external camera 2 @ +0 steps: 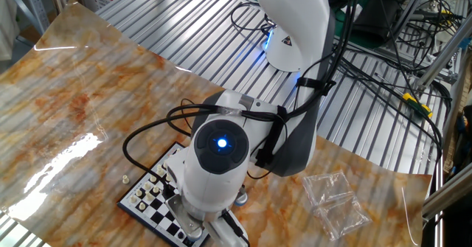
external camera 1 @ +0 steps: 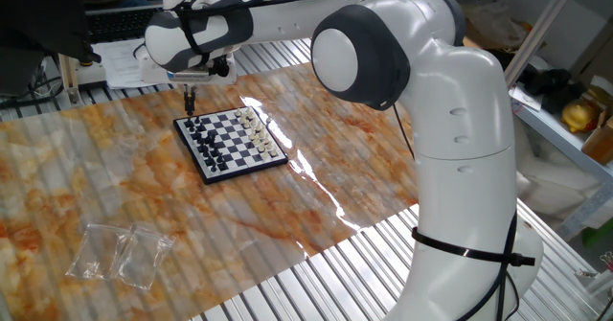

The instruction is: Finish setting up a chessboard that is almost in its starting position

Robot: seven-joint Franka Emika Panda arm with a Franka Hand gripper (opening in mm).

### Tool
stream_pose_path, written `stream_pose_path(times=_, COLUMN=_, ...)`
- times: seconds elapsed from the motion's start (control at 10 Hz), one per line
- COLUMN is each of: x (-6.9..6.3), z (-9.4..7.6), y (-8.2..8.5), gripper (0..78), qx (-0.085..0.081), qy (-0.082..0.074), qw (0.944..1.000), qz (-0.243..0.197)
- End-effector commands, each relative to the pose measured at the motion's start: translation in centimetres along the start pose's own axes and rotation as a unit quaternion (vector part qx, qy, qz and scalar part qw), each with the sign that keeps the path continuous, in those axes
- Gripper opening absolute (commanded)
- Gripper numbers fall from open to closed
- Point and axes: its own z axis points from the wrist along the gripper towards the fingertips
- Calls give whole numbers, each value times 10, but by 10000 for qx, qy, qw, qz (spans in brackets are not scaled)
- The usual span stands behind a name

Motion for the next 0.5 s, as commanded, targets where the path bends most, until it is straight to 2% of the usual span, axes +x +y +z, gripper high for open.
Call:
stream_pose_path(times=0.1, x=-2, z=-1, y=-1, gripper=11, qx=-9, qy=-18, qw=10000, qz=-21)
stream_pose_path(times=0.3, x=-2, z=-1, y=-1, gripper=11, qx=-41, qy=6, qw=10000, qz=30)
stream_pose_path(times=0.4, x=-2, z=-1, y=-1, gripper=11, qx=-129, qy=104, qw=9998, qz=126)
stream_pose_path(times=0.5, x=-2, z=-1, y=-1, gripper=11, qx=-135, qy=116, qw=9997, qz=150)
